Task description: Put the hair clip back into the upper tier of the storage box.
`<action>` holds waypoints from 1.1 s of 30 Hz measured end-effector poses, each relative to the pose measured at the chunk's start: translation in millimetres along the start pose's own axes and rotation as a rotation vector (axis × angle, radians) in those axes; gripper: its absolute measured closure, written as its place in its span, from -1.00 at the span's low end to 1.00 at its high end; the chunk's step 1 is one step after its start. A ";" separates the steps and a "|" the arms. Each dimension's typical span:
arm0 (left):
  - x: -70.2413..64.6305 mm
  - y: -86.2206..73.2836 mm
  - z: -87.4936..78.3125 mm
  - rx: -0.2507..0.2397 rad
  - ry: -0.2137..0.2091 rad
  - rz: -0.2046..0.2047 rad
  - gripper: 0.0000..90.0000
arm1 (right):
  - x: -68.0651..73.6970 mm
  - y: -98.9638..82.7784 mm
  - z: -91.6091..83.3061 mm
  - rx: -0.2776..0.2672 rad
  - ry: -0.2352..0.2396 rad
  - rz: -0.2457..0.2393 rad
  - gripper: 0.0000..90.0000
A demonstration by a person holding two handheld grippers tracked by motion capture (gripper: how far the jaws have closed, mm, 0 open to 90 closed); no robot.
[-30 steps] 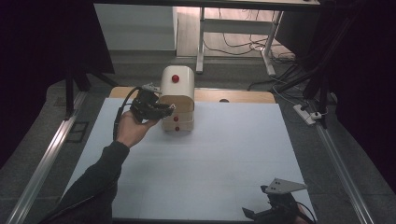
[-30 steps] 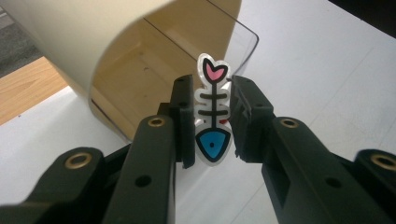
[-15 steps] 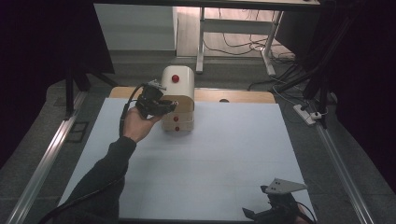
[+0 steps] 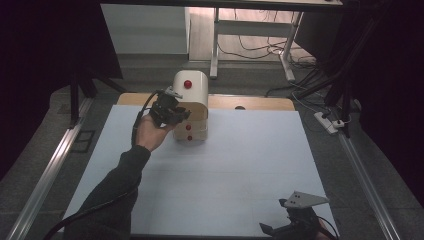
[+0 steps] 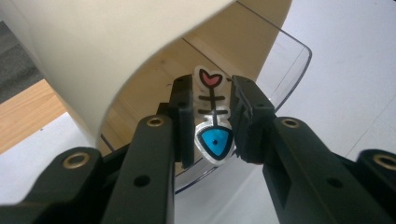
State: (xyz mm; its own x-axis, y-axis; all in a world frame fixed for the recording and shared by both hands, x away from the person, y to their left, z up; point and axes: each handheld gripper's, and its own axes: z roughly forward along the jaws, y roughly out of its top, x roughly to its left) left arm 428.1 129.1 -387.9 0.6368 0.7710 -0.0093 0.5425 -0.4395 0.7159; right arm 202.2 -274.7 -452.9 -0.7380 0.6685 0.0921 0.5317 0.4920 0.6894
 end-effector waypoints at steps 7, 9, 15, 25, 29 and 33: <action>0.9 -0.8 3.0 0.013 0.009 -0.010 0.42 | 0.0 0.0 0.0 0.000 0.000 -0.001 -0.98; 1.7 -1.2 2.3 0.009 0.006 -0.016 0.40 | 0.0 0.0 0.0 -0.001 0.000 -0.001 -0.98; 3.6 -0.6 -3.1 0.007 -0.023 -0.037 0.26 | 0.1 0.0 0.1 0.000 0.001 -0.001 -0.98; 3.7 -3.0 -11.8 0.004 -0.100 -0.058 -0.07 | 0.3 0.2 0.3 0.003 0.000 -0.003 -0.98; 0.8 -6.2 -13.4 0.001 -0.122 -0.060 -0.19 | 0.3 0.2 0.3 0.004 0.000 -0.003 -0.98; -1.4 -9.2 -16.3 -0.003 -0.146 -0.062 -0.30 | 0.4 0.2 0.4 0.004 0.000 -0.003 -0.98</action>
State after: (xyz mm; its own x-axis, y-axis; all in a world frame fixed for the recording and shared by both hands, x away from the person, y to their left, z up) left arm 413.3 139.6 -383.1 0.6753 0.7212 -0.1545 0.5814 -0.3917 0.7131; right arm 202.2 -274.1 -453.0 -0.7397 0.6669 0.0898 0.5310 0.4965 0.6866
